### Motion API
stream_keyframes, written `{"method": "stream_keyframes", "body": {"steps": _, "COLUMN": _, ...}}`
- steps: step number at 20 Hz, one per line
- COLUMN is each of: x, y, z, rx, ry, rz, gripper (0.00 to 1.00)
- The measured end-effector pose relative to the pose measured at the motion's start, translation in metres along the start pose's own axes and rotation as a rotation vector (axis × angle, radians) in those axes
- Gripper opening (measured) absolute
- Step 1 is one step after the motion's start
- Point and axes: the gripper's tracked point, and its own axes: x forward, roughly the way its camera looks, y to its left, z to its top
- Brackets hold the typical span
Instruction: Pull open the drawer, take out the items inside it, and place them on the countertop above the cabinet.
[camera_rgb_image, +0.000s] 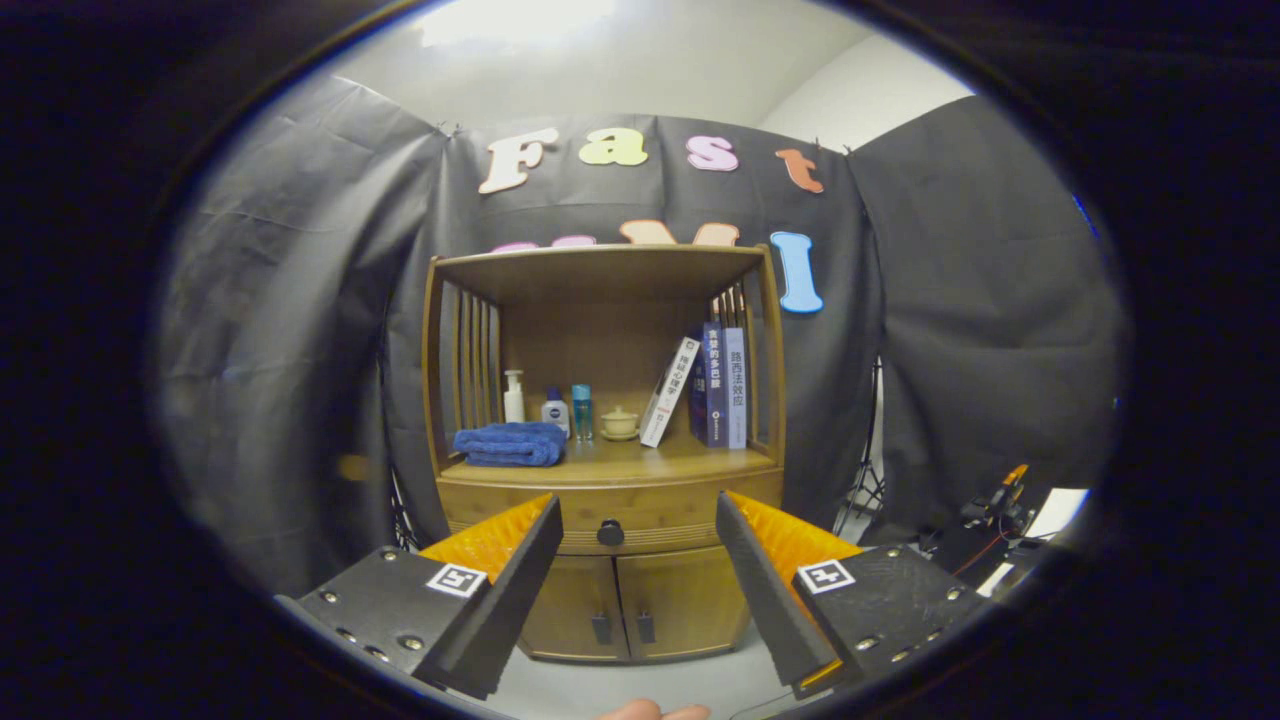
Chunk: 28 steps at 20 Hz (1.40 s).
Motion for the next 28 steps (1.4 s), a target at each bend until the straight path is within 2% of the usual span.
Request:
{"method": "stream_keyframes", "body": {"steps": 8, "x": 0.012, "y": 0.009, "z": -0.002, "rx": -0.002, "ry": -0.006, "rz": 0.035, "gripper": 0.97}}
{"method": "stream_keyframes", "body": {"steps": 16, "x": 0.037, "y": 0.006, "z": -0.024, "rx": 0.001, "ry": 0.023, "rz": 0.006, "gripper": 0.97}}
{"method": "stream_keyframes", "body": {"steps": 22, "x": 0.086, "y": 0.019, "z": -0.046, "rx": 0.002, "ry": 0.045, "rz": 0.013, "gripper": 0.97}}
{"method": "stream_keyframes", "body": {"steps": 28, "x": 0.154, "y": 0.048, "z": -0.096, "rx": 0.037, "ry": 0.129, "rz": 0.067, "gripper": 0.97}}
